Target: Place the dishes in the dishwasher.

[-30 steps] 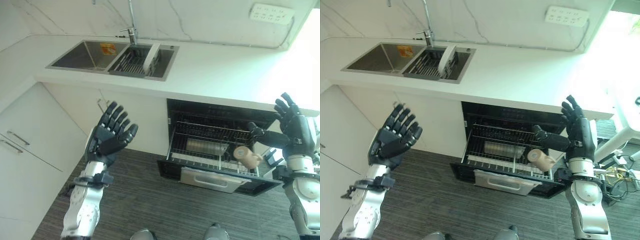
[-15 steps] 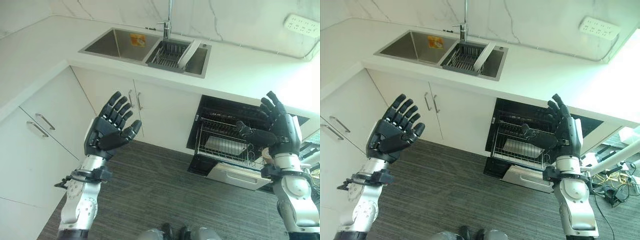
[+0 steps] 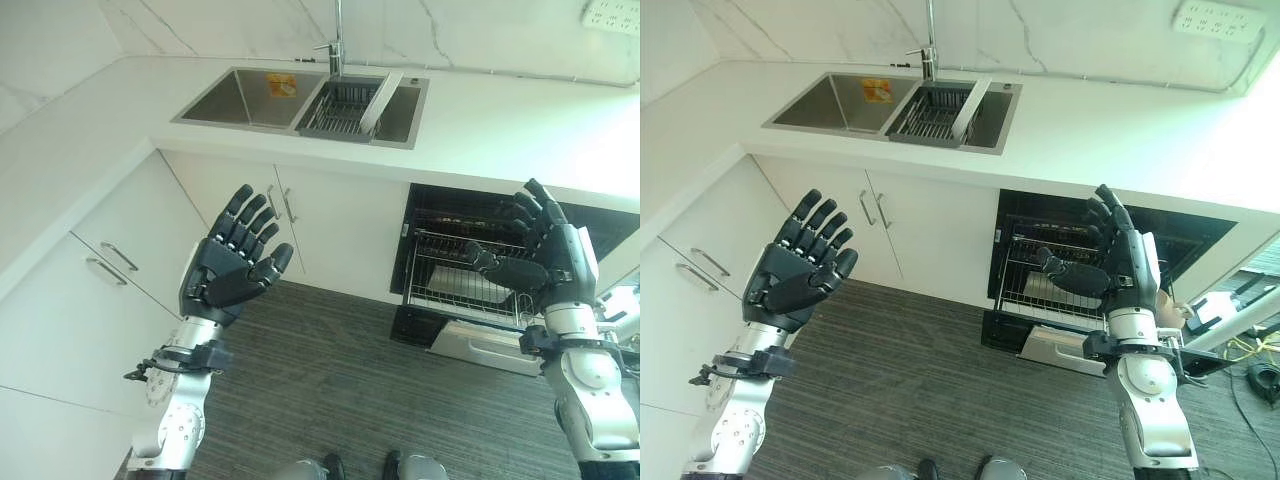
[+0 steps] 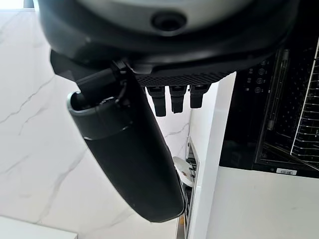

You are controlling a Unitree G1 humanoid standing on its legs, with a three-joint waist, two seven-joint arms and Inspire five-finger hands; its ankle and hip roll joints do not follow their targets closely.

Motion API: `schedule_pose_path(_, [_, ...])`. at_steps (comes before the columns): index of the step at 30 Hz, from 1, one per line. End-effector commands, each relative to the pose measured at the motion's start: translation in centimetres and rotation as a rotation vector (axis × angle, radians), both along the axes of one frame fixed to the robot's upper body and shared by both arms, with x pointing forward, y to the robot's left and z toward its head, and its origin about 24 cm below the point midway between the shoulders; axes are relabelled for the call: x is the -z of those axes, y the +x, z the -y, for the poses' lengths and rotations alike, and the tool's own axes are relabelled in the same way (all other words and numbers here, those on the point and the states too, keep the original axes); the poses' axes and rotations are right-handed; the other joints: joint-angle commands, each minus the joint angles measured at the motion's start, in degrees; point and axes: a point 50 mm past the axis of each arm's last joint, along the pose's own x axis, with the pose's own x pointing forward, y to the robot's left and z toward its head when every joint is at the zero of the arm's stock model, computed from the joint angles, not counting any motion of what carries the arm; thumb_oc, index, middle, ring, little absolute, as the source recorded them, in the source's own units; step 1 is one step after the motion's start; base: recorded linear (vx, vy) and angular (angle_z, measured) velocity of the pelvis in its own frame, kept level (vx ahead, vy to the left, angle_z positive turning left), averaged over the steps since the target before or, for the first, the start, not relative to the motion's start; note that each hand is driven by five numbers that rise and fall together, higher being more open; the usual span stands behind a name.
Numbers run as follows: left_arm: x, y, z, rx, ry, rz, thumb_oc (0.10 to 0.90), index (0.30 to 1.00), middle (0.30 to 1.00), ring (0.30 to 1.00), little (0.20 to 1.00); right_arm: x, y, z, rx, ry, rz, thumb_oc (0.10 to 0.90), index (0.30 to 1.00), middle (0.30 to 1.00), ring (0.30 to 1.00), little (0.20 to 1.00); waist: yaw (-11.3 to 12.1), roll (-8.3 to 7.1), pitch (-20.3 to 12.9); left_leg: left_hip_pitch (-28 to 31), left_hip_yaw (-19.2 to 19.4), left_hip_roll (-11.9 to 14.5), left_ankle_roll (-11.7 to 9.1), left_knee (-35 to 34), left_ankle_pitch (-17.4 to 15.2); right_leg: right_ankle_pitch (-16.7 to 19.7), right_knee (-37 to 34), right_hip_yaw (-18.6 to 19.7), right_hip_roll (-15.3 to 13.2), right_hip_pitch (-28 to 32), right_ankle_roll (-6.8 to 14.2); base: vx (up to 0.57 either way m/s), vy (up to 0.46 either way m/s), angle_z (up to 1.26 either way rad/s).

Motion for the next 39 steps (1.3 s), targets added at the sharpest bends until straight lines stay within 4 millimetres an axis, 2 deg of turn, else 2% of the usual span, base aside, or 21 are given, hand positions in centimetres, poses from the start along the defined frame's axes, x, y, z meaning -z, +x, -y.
schedule_pose_path(1, [-5.5,0.0,-0.3,0.012,-0.021,0.306,0.800,0.900,0.900,0.900,0.900,-5.8,0.6,0.3,-0.022,-0.108,0.264,0.800,0.900,0.900,0.900,0.900,-1.32,1.26,-3.85,0.96,-2.32,7.87,-2.64,-1.29,1.68,-1.88,-3.91,0.37,3.10,3.33,5.28,0.12,0.450,0.14])
schedule_pose_path(3, [-5.3,-0.2,-0.5,-0.007,-0.014,0.315,0.800,0.900,0.900,0.900,0.900,-5.7,0.4,0.4,-0.033,-0.123,0.257,0.800,0.900,0.900,0.900,0.900,-1.81,2.20,-4.79,-1.42,-6.65,10.50,-3.80,-1.29,-0.14,-1.94,-3.91,1.14,2.33,2.91,6.04,0.17,0.586,0.03])
schedule_pose_path(6, [-5.3,-0.1,-0.3,0.005,0.023,0.327,0.800,0.900,0.900,0.900,0.900,-5.9,0.3,0.6,-0.031,-0.120,0.270,0.800,0.900,0.900,0.900,0.900,-2.10,2.68,-5.19,-0.15,-5.92,10.21,-3.44,-1.29,-2.29,-1.20,-3.91,-0.24,0.18,3.59,7.49,0.15,0.490,-0.17])
schedule_pose_path(7, [-5.4,0.1,-0.2,0.038,-0.012,0.330,0.800,0.900,0.900,0.900,0.900,-5.9,0.2,0.7,-0.026,-0.111,0.275,0.800,0.900,0.900,0.900,0.900,-2.15,2.80,-5.13,0.29,-5.93,9.43,-2.91,-1.29,-2.81,-0.76,-3.91,-0.27,-0.46,4.17,8.15,0.22,0.597,-0.02])
schedule_pose_path(8, [-5.6,0.5,0.3,0.099,-0.044,0.338,0.800,0.900,0.900,0.900,0.900,-5.8,0.0,0.6,-0.002,-0.095,0.287,0.800,0.900,0.900,0.900,0.900,-2.00,2.82,-4.72,0.85,-7.05,7.45,-1.33,-1.29,-4.06,0.91,-3.91,-0.11,-1.55,5.52,9.47,0.23,0.602,0.19])
schedule_pose_path(10, [-5.9,1.0,1.3,0.128,0.034,0.354,0.800,0.900,0.900,0.900,0.900,-5.4,0.0,0.5,0.025,-0.072,0.289,0.800,0.900,0.900,0.900,0.900,-2.31,3.24,-4.19,1.39,-8.88,5.28,0.96,-1.29,-5.47,5.27,-3.91,-0.28,-1.14,7.17,10.46,0.27,0.562,0.40])
schedule_pose_path(12, [-6.2,1.3,1.5,0.145,0.054,0.350,0.800,0.900,0.900,0.900,0.900,-5.0,-0.1,0.6,0.031,-0.029,0.269,0.800,0.900,0.900,0.900,0.900,-2.56,3.53,-3.87,1.80,-9.06,4.30,1.94,-1.29,-6.15,6.93,0.10,-1.14,-0.73,6.47,10.58,0.18,0.346,0.35])
schedule_pose_path(14, [-6.1,1.4,1.8,0.196,0.040,0.308,0.800,0.900,0.900,0.900,0.900,-4.5,0.0,0.1,0.002,-0.008,0.249,0.800,0.900,0.900,0.900,0.900,-2.45,3.71,-3.48,2.70,-7.35,3.77,2.64,-1.29,-7.23,8.89,5.46,-3.86,-1.98,3.36,10.48,0.15,0.282,0.28])
schedule_pose_path(15, [-6.2,1.5,2.0,0.208,0.038,0.302,0.800,0.900,0.900,0.900,0.900,-4.4,0.0,-0.1,-0.001,-0.012,0.245,0.800,0.900,0.900,0.900,0.900,-2.70,3.68,-3.39,2.74,-6.47,3.78,2.72,-1.29,-7.35,8.34,4.43,-4.41,-1.09,2.85,10.37,0.15,0.215,-0.24])
schedule_pose_path(17, [-6.5,1.4,2.0,0.209,0.066,0.310,0.800,0.900,0.900,0.900,0.900,-4.3,0.0,0.1,0.004,-0.008,0.242,0.800,0.900,0.900,0.900,0.900,-3.20,3.36,-3.29,2.80,-5.51,3.36,2.85,-1.29,-7.65,8.28,0.12,-4.96,1.34,3.20,10.07,0.15,0.109,-0.45])
schedule_pose_path(19, [-6.7,1.3,2.1,0.200,0.085,0.314,0.800,0.900,0.900,0.900,0.900,-4.2,-0.1,0.4,0.006,-0.003,0.236,0.800,0.900,0.900,0.900,0.900,-3.46,2.65,-3.12,3.26,-4.84,2.81,2.79,-1.29,-8.05,9.10,-3.91,-5.66,1.73,3.18,9.88,0.15,0.028,-0.28])
schedule_pose_path(21, [-6.9,1.1,2.2,0.193,0.077,0.308,0.800,0.900,0.900,0.900,0.900,-4.2,-0.3,0.5,-0.002,-0.008,0.232,0.800,0.900,0.900,0.900,0.900,-3.62,0.98,-2.94,3.84,-4.04,1.40,2.93,-1.29,-8.90,8.36,-3.91,-4.82,-0.02,0.07,10.14,0.17,-0.045,-0.25])
schedule_pose_path(25, [-6.5,0.8,2.8,0.189,0.120,0.297,0.800,0.900,0.900,0.900,0.900,-4.0,-0.4,0.0,-0.016,0.010,0.236,0.800,0.900,0.900,0.900,0.900,-3.58,-0.49,-2.99,4.90,-3.21,0.11,3.27,-1.29,-10.89,12.40,-3.91,-3.47,-4.24,-4.90,11.75,0.20,-0.111,-0.09])
schedule_pose_path(27, [-6.4,0.9,2.8,0.185,0.151,0.288,0.800,0.900,0.900,0.900,0.900,-3.8,-0.3,-0.3,-0.015,0.021,0.239,0.800,0.900,0.900,0.900,0.900,-3.55,-0.50,-3.05,5.28,-3.26,-0.05,3.64,-1.29,-11.41,12.82,-3.91,-2.82,-4.84,-5.82,12.11,0.26,-0.179,0.09])
schedule_pose_path(30, [-6.2,0.9,2.6,0.182,0.162,0.271,0.800,0.900,0.900,0.900,0.900,-4.0,-0.2,-0.3,-0.010,0.014,0.243,0.800,0.900,0.900,0.900,0.900,-3.22,0.22,-3.32,6.80,-2.66,0.85,3.47,-1.29,-11.51,9.36,-3.91,-3.61,-4.11,-4.73,11.63,0.36,-0.283,0.12])
schedule_pose_path(35, [-6.0,0.7,2.6,0.191,0.120,0.257,0.800,0.900,0.900,0.900,0.900,-4.6,0.1,-0.5,-0.026,0.001,0.261,0.800,0.900,0.900,0.900,0.900,-3.34,0.43,-4.72,9.08,-0.31,2.53,2.15,-1.29,-10.51,5.04,-3.91,-4.20,-1.25,-2.72,8.90,0.31,-0.298,-0.05])
schedule_pose_path(36, [-5.9,0.5,2.4,0.183,0.072,0.253,0.800,0.900,0.900,0.900,0.900,-4.5,0.1,-0.5,-0.046,-0.005,0.249,0.800,0.900,0.900,0.900,0.900,-3.37,0.64,-4.93,9.99,-0.18,3.21,0.40,-1.29,-6.10,3.75,-3.91,-3.96,0.21,-2.05,7.52,0.31,-0.297,-0.21])
schedule_pose_path(37, [-5.8,0.4,2.3,0.180,0.062,0.253,0.800,0.900,0.900,0.900,0.900,-4.4,0.1,-0.5,-0.052,-0.006,0.249,0.800,0.900,0.900,0.900,0.900,-3.29,0.60,-4.94,10.28,-0.10,3.28,-0.13,-1.29,-4.45,3.46,-3.91,-3.88,0.41,-1.84,7.23,0.31,-0.298,-0.32])
schedule_pose_path(38, [-5.8,0.3,2.2,0.177,0.021,0.254,0.800,0.900,0.900,0.900,0.900,-4.5,0.0,-0.5,-0.077,-0.015,0.252,0.800,0.900,0.900,0.900,0.900,-2.90,0.16,-4.92,10.94,-0.01,2.91,-1.97,-1.29,1.57,2.29,-3.91,-3.36,0.89,-0.98,6.16,0.24,-0.234,-0.46])
schedule_pose_path(39, [-5.8,0.1,2.3,0.178,-0.008,0.257,0.800,0.900,0.900,0.900,0.900,-4.6,-0.2,-0.6,-0.089,-0.023,0.261,0.800,0.900,0.900,0.900,0.900,-2.54,-0.38,-4.62,10.26,-0.26,2.55,-2.98,1.67,4.10,1.63,-3.91,-2.92,0.89,-0.44,5.41,0.27,-0.277,-0.39])
